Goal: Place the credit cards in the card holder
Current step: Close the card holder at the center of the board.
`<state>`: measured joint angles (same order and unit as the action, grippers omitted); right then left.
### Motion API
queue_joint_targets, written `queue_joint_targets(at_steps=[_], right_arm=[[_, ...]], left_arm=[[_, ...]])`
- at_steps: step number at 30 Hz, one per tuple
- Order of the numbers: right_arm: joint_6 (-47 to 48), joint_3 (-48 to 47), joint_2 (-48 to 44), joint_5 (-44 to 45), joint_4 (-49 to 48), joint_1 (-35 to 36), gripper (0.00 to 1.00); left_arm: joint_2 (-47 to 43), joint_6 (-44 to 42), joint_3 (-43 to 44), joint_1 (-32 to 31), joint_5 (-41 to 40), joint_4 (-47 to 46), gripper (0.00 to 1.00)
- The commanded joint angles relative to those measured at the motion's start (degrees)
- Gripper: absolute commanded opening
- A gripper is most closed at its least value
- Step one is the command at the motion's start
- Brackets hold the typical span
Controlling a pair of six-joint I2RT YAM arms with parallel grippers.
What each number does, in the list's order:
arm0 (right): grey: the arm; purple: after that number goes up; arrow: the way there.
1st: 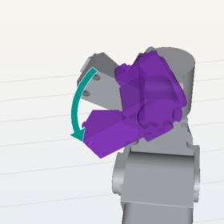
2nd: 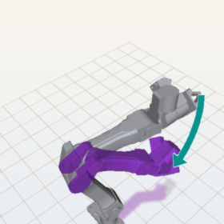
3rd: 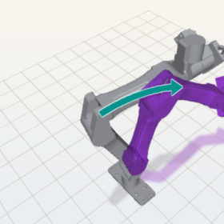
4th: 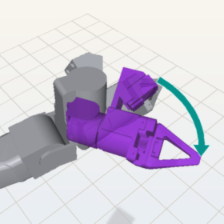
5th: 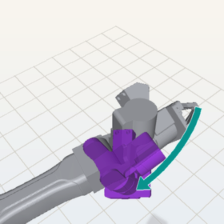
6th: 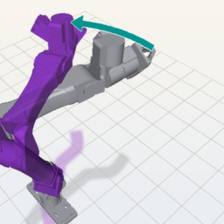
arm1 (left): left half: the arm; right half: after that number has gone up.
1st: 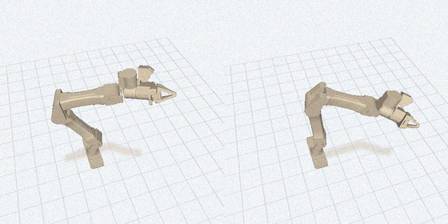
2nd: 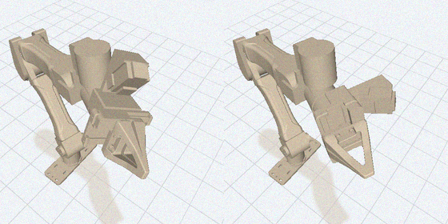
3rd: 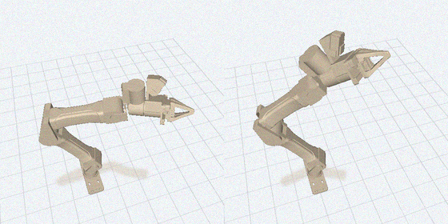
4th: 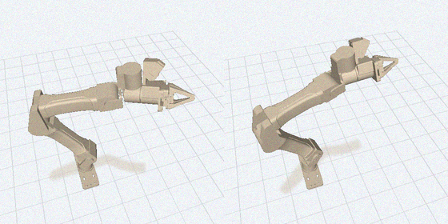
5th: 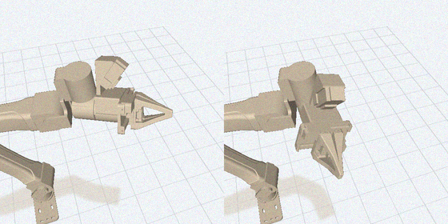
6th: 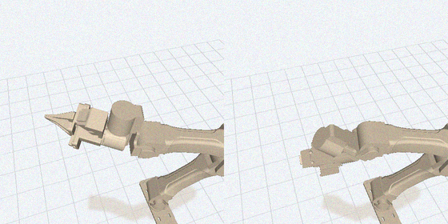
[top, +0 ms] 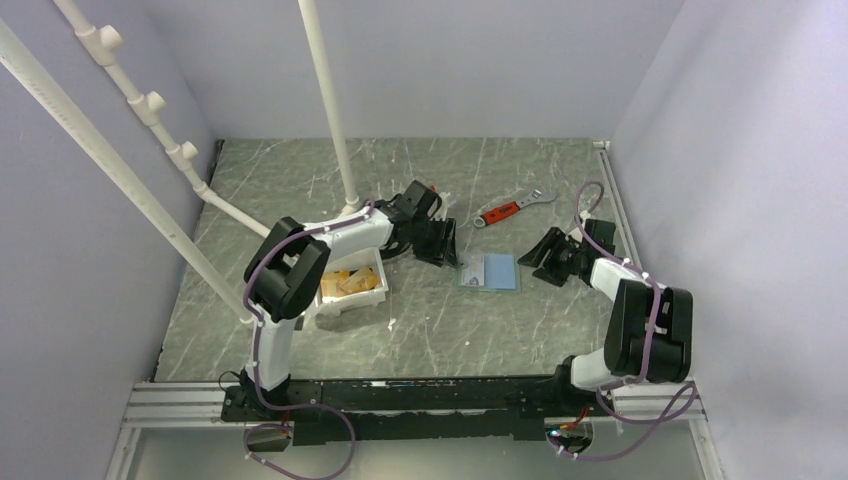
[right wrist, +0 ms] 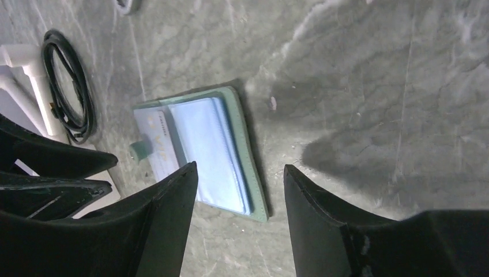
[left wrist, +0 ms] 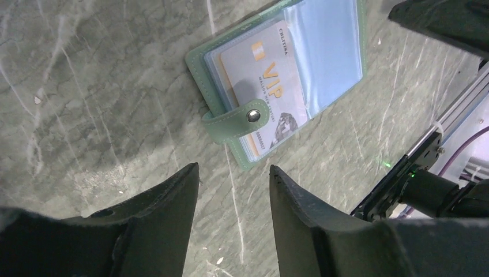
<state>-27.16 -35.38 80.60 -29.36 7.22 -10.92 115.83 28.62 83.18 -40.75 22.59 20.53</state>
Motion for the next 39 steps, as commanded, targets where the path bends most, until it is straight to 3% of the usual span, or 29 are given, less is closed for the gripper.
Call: queue_joint_targets(at_steps=[1, 3, 8, 10, 11, 14, 18, 24, 34, 39], right_arm=[[-2.47, 0.83, 3.53, -6.37, -6.90, -0.92, 0.59], [-2.67, 1.05, 5.16, -7.90, -8.88, -1.03, 0.59], [-2.19, 1.57, 7.11, -7.60, -9.49, -1.04, 0.59], [-2.21, 1.86, 7.56, -7.63, -9.81, -1.04, 0.59], [-2.17, 1.87, 7.91, -7.56, -9.89, -1.04, 0.59], [-2.44, 1.91, 8.92, -8.42, -10.89, -0.95, 0.59], [-2.34, 1.90, 9.53, -8.81, -11.05, -0.95, 0.58], [-1.88, 2.05, 8.36, -7.47, -10.47, -0.64, 0.58], [-0.90, 0.78, 10.36, -9.15, -9.08, 1.86, 0.58], [-1.56, 1.14, 8.36, -12.61, -10.36, 2.69, 0.55]], left_arm=[[-0.60, 1.94, -0.88, 0.14, -0.18, -5.39, 0.55], [-0.35, 1.08, 0.26, -0.88, -2.17, -4.17, 0.57], [2.00, -3.06, 8.03, -5.95, -20.86, 5.92, 0.76], [4.29, -3.63, 11.65, -6.66, -24.74, 9.41, 0.79], [5.71, -3.92, 13.51, -7.01, -26.18, 10.94, 0.84], [9.77, -4.16, 19.81, -8.00, -26.99, 15.68, 0.85], [12.11, -4.10, 21.40, -8.73, -27.66, 15.27, 0.84], [12.05, -4.83, 20.81, -8.98, -29.92, 16.91, 0.70], [2.79, 0.89, 7.44, -5.91, -18.21, 4.47, 0.33], [0.43, 4.85, -0.25, -2.46, -10.58, -4.00, 0.08]])
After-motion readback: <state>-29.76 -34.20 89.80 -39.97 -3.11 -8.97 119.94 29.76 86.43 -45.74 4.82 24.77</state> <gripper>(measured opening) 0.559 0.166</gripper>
